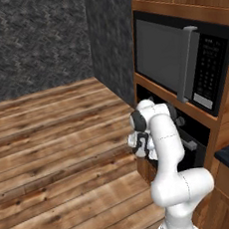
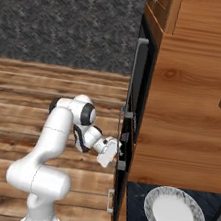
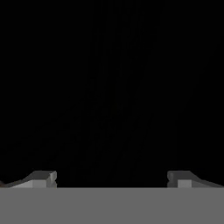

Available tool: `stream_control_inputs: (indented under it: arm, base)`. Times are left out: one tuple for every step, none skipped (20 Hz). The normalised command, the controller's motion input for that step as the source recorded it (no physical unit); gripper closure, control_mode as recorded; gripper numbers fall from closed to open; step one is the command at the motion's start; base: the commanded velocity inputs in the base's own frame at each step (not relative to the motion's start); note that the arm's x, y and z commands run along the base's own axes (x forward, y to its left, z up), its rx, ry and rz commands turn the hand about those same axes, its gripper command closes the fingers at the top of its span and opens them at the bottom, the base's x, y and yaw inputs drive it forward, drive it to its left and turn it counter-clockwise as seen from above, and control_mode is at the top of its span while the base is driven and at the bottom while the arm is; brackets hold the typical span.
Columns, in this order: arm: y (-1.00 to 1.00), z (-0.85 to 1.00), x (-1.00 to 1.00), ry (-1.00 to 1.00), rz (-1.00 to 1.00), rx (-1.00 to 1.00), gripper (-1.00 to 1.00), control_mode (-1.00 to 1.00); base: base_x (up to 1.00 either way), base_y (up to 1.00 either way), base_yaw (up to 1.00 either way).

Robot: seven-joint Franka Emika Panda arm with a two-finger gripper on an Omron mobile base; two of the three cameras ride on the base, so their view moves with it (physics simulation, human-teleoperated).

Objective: Place the fish on the rack of the oven, and slide the rack back inside. Close the oven door.

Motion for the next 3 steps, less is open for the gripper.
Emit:
stream_control_inputs:
  arm:
    - [-0.23,0.0,-0.01,0.0,0.0,0.0,-1.0,-1.0]
    - [-0.2,0.0,-0.03,0.0,0.0,0.0,-1.0,-1.0]
    - [-0.25,0.0,0.0,0.0,0.0,0.04,-1.0,-1.0]
  base:
    - [0.0,0.0,0.0]
    - [0.0,0.0,0.0]
    - [0.0,0.0,0.0]
